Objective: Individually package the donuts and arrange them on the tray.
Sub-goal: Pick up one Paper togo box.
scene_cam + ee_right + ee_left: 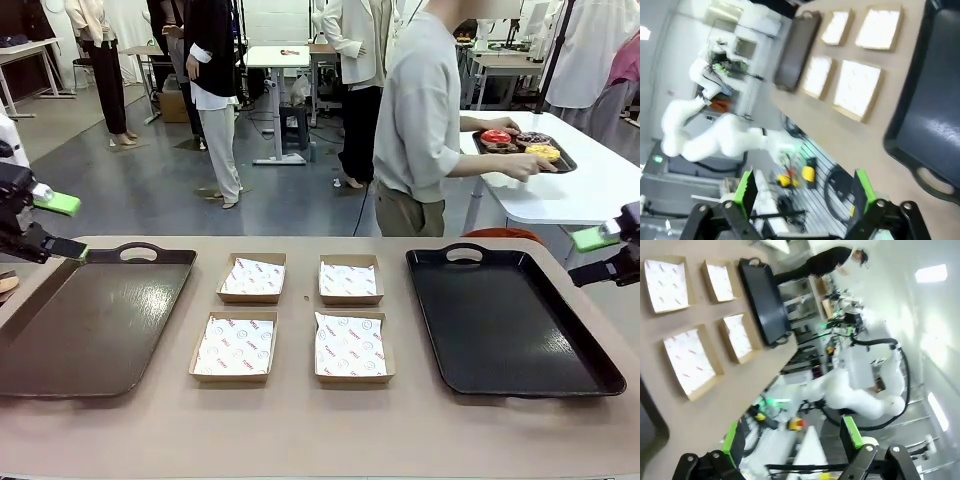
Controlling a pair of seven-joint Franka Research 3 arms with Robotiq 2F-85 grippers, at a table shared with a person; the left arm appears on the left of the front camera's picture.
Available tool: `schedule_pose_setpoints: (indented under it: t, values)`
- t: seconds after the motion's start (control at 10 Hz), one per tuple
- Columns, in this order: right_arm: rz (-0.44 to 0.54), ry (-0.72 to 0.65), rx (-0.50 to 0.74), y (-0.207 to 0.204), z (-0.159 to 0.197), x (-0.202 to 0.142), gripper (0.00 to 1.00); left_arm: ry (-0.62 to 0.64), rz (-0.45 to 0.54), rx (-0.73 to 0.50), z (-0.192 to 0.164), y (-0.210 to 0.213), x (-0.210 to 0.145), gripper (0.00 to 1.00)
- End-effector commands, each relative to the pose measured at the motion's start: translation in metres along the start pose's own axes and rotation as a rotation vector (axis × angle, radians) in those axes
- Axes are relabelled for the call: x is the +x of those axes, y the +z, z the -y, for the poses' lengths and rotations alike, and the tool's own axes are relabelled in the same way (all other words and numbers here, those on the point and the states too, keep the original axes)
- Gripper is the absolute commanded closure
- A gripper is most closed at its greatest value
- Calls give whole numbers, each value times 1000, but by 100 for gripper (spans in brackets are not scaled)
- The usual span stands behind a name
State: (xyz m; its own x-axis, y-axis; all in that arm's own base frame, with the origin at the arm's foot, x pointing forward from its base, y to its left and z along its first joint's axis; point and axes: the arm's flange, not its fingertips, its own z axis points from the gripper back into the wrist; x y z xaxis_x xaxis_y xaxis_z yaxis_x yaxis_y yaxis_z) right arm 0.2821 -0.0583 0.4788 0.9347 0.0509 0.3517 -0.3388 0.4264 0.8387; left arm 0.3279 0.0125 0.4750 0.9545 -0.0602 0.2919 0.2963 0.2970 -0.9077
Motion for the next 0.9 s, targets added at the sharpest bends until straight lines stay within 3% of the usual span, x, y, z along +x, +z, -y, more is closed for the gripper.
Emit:
schedule_pose_setpoints:
  t: [0.0, 0.4, 0.8]
  values:
    - [13, -28, 36, -10, 18, -13, 0, 97, 21, -22, -19, 9, 7, 0]
    - [14, -80, 42, 24, 55, -30, 0, 200, 71, -2, -56, 53, -9, 0]
    - [93, -141, 44, 70, 77, -50, 0, 251, 135, 56, -79, 93, -27, 0]
